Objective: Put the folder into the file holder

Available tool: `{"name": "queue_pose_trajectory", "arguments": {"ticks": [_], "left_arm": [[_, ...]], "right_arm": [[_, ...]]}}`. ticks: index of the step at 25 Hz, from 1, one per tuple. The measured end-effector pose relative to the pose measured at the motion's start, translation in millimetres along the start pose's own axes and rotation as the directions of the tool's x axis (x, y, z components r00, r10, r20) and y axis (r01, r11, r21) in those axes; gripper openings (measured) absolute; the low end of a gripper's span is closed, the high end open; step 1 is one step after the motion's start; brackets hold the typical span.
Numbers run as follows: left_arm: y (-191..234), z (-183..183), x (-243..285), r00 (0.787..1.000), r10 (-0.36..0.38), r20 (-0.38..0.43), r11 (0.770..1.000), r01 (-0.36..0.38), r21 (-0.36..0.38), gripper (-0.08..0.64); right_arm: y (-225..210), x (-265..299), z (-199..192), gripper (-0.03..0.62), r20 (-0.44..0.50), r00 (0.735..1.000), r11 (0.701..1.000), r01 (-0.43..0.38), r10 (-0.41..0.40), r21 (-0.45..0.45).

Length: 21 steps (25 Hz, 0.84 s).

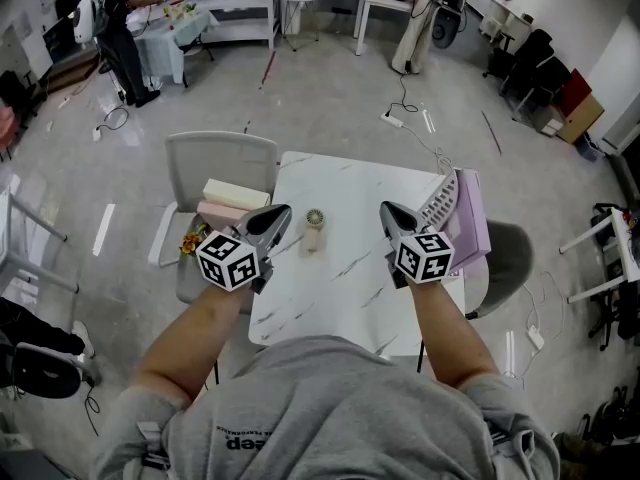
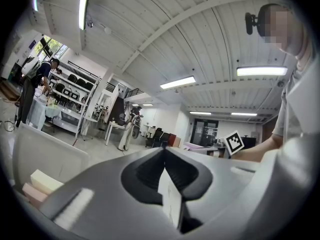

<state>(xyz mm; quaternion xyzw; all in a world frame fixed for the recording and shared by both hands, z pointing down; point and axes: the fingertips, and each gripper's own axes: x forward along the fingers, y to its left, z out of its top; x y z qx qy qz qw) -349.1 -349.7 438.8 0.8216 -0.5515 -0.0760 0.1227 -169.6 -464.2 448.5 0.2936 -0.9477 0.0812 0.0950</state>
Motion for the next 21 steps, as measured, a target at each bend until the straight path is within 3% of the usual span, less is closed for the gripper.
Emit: {"name": "queue_pose_trajectory", "arguments": {"ticks": [21], "left_arm": [[-10.4,-3.6,-0.6,1.0,-0.002,0.003,1.0,0.002,0.008,0.06]], "right_arm": [[-2.7,-11.3,0.3,0.002,0.009,1.0,1.0,0.008,-0.008,-0.012]]}}
